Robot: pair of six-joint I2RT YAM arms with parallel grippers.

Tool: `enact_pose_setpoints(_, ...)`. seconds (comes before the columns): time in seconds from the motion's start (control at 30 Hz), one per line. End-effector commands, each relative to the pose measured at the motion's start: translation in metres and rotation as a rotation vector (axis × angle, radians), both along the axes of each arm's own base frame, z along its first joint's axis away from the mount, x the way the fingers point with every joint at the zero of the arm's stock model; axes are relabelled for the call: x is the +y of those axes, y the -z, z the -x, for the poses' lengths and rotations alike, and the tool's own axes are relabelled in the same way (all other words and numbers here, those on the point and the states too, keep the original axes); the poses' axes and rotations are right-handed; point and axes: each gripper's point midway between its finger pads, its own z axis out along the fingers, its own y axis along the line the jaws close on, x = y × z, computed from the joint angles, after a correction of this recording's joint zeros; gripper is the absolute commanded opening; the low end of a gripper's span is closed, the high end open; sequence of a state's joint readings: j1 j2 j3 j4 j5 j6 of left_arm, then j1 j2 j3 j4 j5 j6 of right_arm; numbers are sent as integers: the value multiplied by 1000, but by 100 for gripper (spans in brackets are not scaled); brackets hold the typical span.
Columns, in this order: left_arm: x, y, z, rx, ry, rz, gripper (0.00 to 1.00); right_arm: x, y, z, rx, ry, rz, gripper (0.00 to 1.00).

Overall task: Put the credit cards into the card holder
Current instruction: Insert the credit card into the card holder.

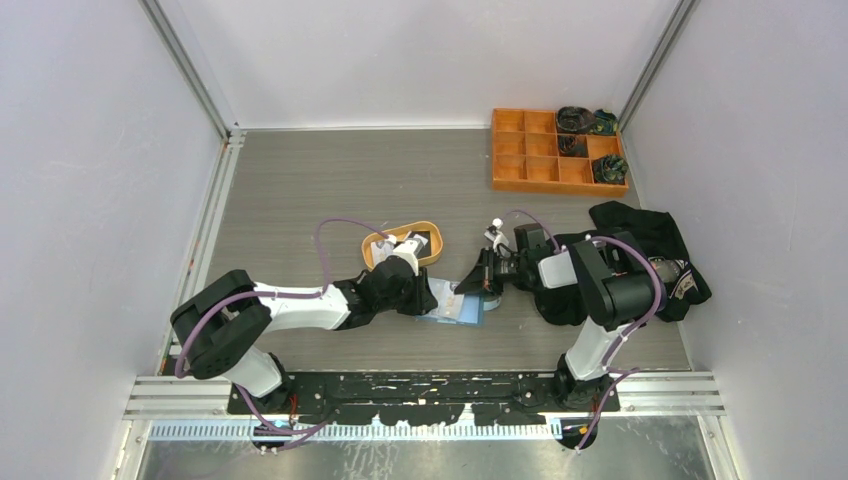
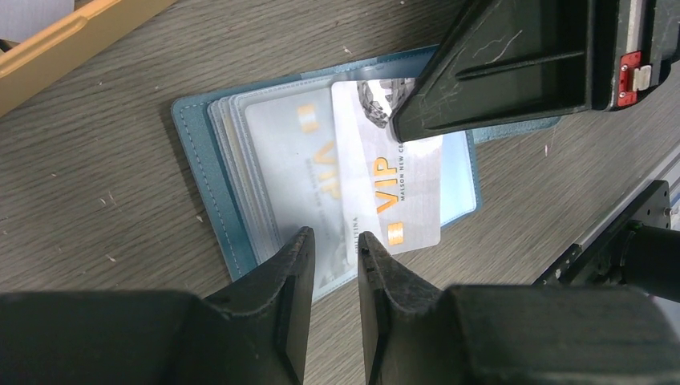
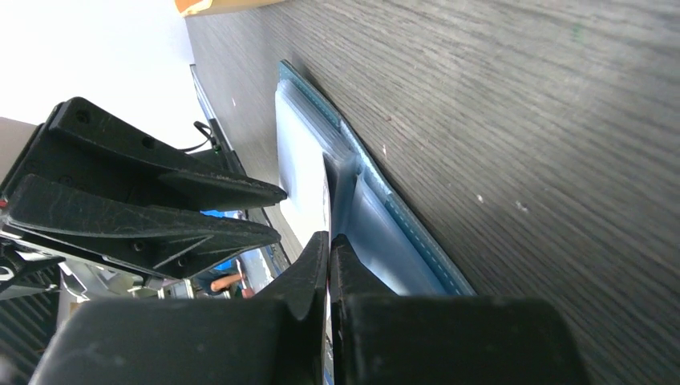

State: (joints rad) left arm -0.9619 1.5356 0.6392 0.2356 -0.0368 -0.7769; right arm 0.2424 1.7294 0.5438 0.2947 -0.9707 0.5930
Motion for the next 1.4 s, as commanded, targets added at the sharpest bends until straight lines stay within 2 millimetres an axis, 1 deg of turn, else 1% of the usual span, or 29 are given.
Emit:
enact_pose_setpoints(0.0,-7,-5,-5,-16,14,14,28,3,7,-8,-13,29,5,5)
enact_pose_setpoints(0.17,-10,-10,-4,-15,22,31,29,10,6,-11,-19,16,-4,7)
enact_pose_setpoints(0.3,-14,-22,0,-17,35,75,29,10,5,-11,-25,11,-2,8)
enact_pose_setpoints(0.4,-22,-36,9,-27,59,104,30,9,7,-11,-24,1,7,8)
enact_pose_setpoints(0.5,-31,-49,13,-71,60,107,30,9,9,-10,-13,-4,16,8)
enact_pose_setpoints(0.6,-42,-55,16,-107,66,100,30,9,10,-10,-7,-6,19,8)
enact_pose_setpoints(0.7,-57,-57,17,-126,68,87,30,9,10,-10,-7,-7,22,9)
enact_pose_setpoints(0.8,-70,-56,16,-146,55,35,29,9,11,-10,-5,-9,24,9)
enact_pose_setpoints(0.87,-72,-51,11,-159,22,-40,29,8,11,-10,-4,-10,25,9)
enact_pose_setpoints(0.97,-77,-41,10,-159,25,-112,27,8,12,-10,1,-10,28,9)
enact_pose_setpoints(1.03,-81,-35,10,-157,34,-126,27,8,13,-10,6,-10,30,9)
enact_pose_setpoints(1.17,-88,-32,8,-162,44,-135,27,8,14,-10,9,-12,34,9)
enact_pose_setpoints(1.37,-92,-16,7,-151,57,-178,27,8,14,-9,14,-15,39,9)
